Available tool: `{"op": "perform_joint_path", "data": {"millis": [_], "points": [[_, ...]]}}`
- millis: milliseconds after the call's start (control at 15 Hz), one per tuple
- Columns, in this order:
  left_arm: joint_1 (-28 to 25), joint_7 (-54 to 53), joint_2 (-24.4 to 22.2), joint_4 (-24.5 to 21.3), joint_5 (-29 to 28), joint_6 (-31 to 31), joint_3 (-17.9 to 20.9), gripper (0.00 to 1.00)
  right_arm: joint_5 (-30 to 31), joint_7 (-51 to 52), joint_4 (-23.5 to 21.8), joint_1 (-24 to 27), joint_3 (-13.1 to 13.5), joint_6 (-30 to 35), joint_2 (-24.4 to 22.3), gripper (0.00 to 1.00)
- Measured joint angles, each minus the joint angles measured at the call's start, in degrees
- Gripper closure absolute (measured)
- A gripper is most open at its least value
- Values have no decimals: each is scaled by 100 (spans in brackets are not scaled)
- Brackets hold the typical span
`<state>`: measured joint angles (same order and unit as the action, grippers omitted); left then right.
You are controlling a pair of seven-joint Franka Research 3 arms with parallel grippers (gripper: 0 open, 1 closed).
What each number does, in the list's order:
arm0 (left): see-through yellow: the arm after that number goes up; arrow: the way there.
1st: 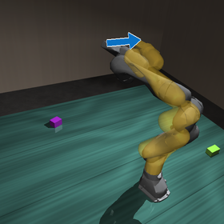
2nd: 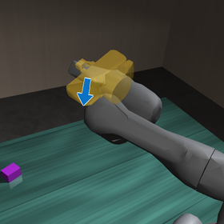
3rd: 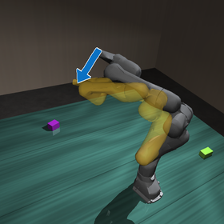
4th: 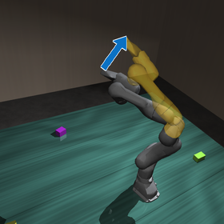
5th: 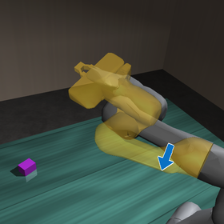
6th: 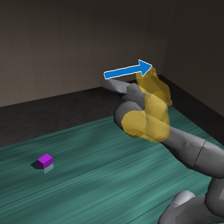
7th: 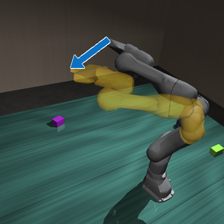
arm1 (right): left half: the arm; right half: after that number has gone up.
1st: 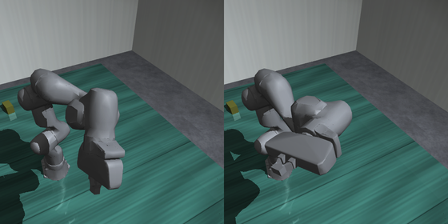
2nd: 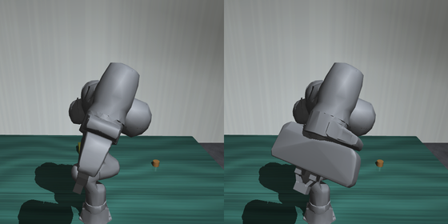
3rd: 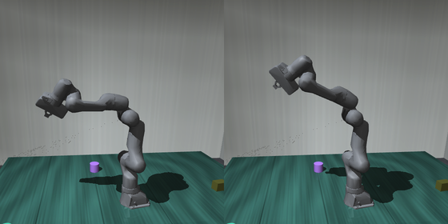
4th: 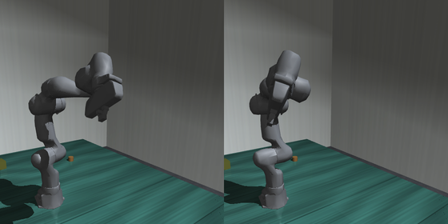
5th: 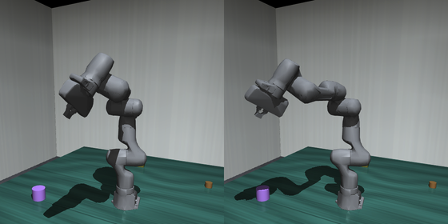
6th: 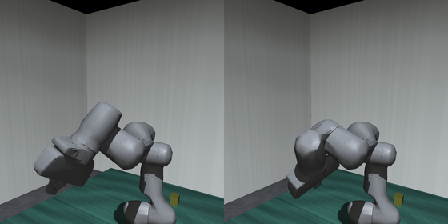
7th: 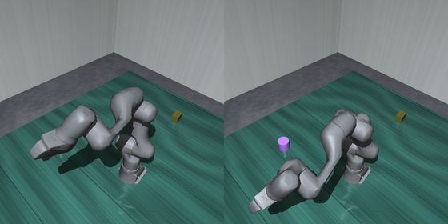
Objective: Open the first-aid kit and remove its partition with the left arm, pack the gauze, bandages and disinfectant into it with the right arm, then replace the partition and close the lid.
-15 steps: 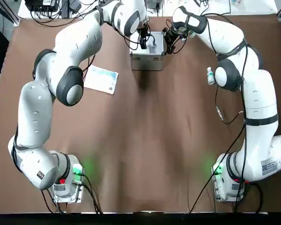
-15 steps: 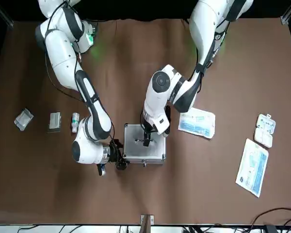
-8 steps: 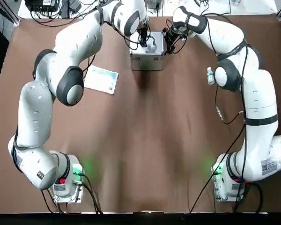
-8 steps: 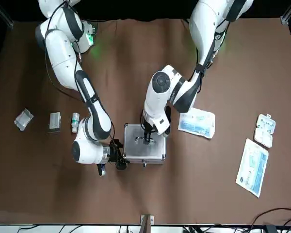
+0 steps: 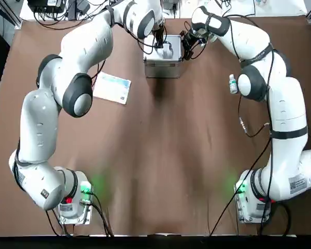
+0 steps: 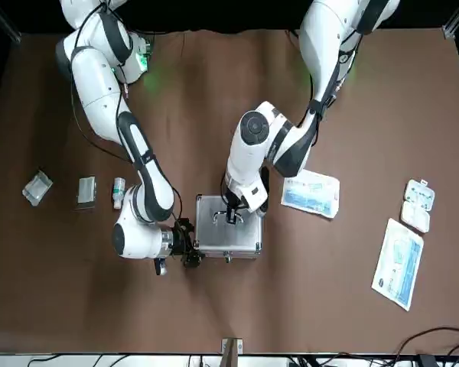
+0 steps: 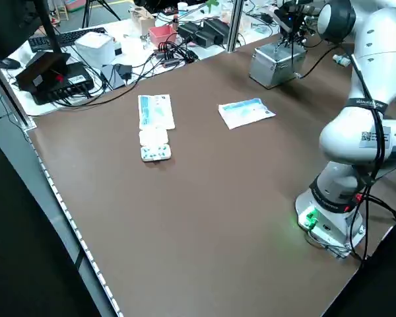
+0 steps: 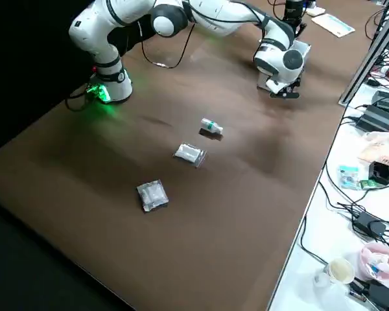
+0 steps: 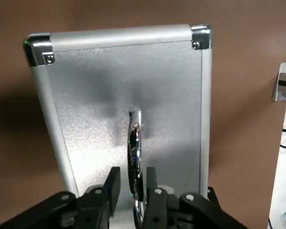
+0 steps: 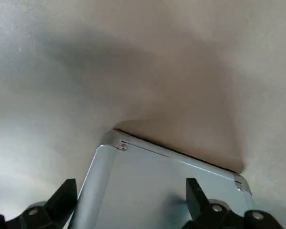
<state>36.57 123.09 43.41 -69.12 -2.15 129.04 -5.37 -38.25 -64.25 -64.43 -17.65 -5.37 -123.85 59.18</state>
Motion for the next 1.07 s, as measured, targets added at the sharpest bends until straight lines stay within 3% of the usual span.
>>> {"op": "perform_joint_path", "data": {"millis": [133,200,400,1067], "points": [[0,-3,0,7,0,0,0,72,-16,-19,0,0,1,3,1,0],[0,-4,0,8,0,0,0,81,-30,-22,-1,0,2,5,2,0],[0,38,0,17,0,31,-1,87,-49,-21,0,-4,5,16,3,0],[-2,40,-55,26,0,-31,-3,87,-59,-21,0,-5,6,16,3,0]]}}
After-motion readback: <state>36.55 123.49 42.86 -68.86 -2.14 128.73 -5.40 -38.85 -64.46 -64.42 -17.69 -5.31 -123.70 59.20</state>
